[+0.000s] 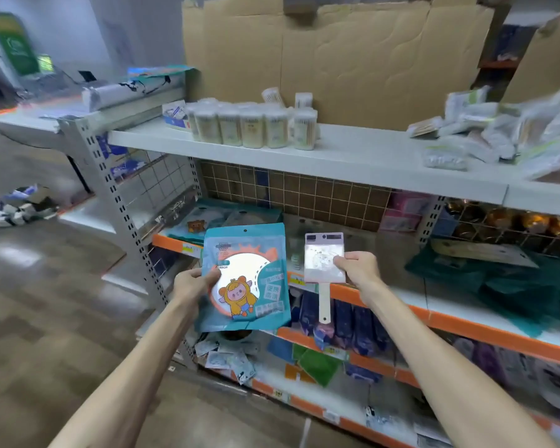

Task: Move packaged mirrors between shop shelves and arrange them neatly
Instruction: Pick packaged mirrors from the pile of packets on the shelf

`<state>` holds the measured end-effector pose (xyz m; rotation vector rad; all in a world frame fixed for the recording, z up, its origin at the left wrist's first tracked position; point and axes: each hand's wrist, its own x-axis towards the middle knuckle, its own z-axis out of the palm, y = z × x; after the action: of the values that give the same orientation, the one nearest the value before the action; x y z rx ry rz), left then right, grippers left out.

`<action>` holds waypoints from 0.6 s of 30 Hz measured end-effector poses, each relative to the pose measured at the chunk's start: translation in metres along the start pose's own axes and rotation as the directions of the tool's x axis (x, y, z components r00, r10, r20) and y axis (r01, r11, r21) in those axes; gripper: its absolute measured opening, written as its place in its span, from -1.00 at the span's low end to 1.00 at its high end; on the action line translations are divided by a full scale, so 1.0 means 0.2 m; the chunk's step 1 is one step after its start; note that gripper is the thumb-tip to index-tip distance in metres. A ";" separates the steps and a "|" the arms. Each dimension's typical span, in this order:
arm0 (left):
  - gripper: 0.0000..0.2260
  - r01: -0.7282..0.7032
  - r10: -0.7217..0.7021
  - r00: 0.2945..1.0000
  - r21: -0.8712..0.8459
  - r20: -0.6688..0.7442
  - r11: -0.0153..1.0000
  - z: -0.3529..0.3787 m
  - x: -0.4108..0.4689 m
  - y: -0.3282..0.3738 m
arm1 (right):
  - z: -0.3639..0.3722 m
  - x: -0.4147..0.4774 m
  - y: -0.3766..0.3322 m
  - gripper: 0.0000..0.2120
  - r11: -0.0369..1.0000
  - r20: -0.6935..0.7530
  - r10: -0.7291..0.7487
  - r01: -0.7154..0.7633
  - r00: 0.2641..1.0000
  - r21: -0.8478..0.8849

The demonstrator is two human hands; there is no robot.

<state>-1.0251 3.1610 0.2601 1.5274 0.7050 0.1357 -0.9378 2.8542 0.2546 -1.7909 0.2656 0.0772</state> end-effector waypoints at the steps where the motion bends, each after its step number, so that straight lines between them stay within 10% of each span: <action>1: -0.93 -0.009 0.009 1.000 0.011 0.007 1.000 0.00 0.07 0.03 | 0.04 0.07 -0.01 -0.89 1.000 -0.013 0.003 -0.003 1.000 0.010; 9: -0.89 -0.032 0.025 0.997 0.100 0.078 0.994 0.00 0.65 0.30 | 0.32 0.49 -0.11 -0.37 0.994 -0.127 0.111 -0.107 0.986 0.038; 18: -0.81 -0.019 -0.001 0.984 0.108 0.178 0.994 0.11 1.11 0.38 | 0.46 0.69 -0.14 -0.51 0.956 -0.203 0.292 -0.277 0.935 0.102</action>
<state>-0.8104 3.2599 0.2546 1.6247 0.5707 -0.0333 -0.7894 2.9310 0.2330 -1.6793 0.6770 0.0776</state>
